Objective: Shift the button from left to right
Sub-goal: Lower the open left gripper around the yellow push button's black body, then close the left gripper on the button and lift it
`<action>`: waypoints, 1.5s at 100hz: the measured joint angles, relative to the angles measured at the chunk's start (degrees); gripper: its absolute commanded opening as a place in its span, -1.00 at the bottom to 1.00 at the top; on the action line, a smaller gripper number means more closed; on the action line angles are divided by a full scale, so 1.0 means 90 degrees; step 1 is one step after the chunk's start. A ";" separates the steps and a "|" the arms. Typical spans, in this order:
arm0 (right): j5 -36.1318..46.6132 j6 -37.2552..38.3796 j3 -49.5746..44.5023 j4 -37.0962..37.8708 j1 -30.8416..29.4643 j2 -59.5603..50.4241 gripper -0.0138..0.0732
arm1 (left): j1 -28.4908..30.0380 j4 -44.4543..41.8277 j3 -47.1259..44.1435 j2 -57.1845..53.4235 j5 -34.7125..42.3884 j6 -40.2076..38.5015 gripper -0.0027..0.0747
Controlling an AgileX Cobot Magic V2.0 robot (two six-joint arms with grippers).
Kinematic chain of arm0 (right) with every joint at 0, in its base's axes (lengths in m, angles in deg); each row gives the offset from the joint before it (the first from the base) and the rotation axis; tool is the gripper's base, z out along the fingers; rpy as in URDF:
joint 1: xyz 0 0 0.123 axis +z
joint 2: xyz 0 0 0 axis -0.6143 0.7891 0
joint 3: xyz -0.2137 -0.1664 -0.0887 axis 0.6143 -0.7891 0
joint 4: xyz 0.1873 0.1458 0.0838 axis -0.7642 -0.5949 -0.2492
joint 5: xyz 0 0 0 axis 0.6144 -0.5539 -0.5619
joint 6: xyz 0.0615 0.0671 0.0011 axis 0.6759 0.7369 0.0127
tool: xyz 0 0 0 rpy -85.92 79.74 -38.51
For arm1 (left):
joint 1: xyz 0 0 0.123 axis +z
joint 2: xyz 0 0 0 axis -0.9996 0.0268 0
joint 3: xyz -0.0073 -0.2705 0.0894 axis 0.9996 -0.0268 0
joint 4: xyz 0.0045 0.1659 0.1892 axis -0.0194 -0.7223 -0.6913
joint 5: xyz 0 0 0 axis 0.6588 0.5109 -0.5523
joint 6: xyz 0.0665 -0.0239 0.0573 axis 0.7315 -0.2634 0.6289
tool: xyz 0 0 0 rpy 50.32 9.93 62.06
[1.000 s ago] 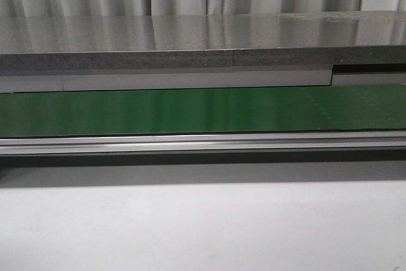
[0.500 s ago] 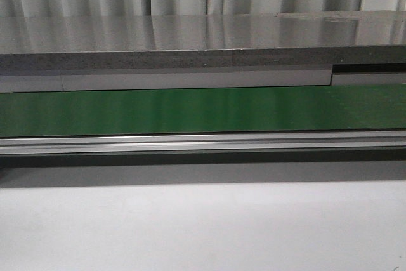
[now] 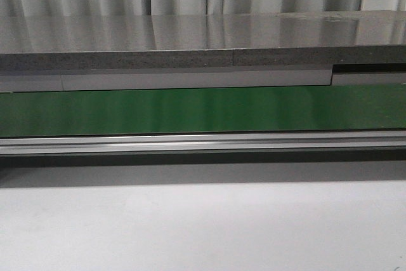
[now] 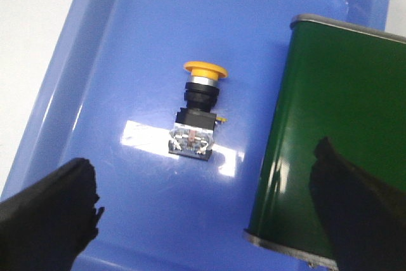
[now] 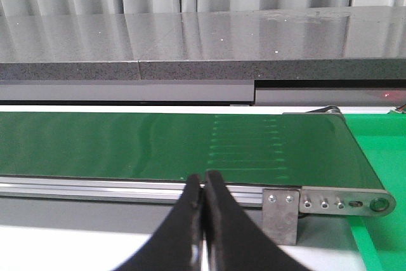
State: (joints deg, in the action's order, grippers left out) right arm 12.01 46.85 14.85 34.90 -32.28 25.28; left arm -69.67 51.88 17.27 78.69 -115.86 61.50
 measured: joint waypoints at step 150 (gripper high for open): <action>0.0000 0.0000 0.0000 0.0000 0.0000 0.0000 -0.84 | 0.0267 -0.0013 0.1571 0.3004 0.0120 0.0000 0.72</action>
State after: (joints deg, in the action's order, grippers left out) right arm 12.01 46.85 14.85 34.90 -32.28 25.28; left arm -67.27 51.76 31.41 105.73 -114.78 61.50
